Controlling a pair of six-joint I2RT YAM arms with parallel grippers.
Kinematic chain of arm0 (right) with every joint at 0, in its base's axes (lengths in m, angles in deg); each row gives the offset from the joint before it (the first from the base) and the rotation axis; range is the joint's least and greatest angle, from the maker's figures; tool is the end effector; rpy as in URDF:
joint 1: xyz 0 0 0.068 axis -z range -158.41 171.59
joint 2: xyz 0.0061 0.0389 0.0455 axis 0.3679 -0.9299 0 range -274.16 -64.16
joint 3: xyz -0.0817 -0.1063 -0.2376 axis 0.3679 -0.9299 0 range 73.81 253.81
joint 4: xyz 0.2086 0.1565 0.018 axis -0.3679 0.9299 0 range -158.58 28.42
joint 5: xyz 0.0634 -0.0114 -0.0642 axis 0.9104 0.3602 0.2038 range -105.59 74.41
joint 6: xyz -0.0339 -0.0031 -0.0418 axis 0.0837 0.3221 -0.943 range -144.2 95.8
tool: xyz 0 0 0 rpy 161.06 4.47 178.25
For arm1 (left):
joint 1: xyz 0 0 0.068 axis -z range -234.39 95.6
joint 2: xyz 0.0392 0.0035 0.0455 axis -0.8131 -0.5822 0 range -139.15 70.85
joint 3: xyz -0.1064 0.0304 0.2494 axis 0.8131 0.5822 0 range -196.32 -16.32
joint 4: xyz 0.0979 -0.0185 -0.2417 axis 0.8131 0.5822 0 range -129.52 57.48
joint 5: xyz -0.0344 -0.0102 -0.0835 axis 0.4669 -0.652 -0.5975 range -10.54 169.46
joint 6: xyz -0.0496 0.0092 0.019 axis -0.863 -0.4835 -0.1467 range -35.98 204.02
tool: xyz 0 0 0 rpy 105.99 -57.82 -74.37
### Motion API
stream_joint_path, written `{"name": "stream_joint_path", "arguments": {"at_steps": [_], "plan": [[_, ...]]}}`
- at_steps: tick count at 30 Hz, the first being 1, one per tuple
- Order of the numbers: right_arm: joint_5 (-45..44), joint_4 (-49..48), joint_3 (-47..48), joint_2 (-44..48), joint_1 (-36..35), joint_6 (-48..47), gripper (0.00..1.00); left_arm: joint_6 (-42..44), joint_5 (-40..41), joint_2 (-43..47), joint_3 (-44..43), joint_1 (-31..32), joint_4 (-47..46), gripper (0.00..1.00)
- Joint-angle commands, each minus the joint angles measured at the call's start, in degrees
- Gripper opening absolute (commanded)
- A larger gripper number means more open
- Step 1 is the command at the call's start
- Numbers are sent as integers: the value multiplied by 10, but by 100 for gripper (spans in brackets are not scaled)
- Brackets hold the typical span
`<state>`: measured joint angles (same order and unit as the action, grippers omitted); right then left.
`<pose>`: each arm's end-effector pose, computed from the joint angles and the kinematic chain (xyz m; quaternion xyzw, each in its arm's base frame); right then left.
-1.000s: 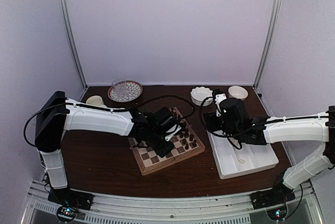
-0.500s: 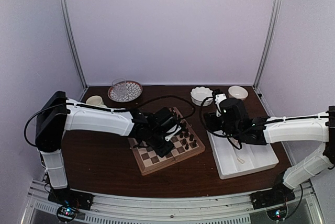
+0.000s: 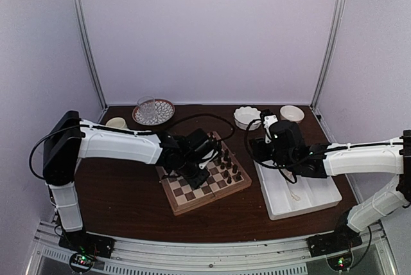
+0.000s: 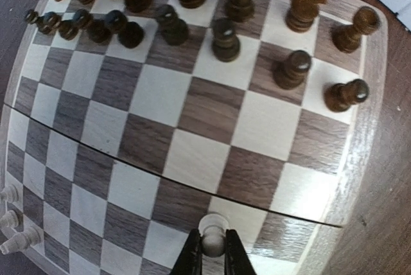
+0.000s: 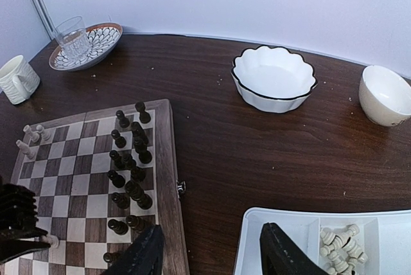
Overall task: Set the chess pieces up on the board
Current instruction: Pick up the pawn from the chessboard.
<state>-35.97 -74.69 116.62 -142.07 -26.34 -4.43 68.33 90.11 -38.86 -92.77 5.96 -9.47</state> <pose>0.2059 0.2096 0.2278 -0.1192 0.8444 0.1517 0.4997 0.2014 -0.3406 0.1806 0.3484 0.9043 -0.0704 0.2366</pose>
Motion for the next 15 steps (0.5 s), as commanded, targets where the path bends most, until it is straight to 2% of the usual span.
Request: {"name": "stream_joint_path", "arguments": {"at_steps": [1,10,15], "plan": [[3,5,14,-5,-1,2,54,7,37,29,19,-27,-20,5],[5,5,12,-2,-1,3,54,3,50,47,52,-88,-51,4],[6,6,12,0,-1,3,54,8,89,49,60,-99,-71,4]]}}
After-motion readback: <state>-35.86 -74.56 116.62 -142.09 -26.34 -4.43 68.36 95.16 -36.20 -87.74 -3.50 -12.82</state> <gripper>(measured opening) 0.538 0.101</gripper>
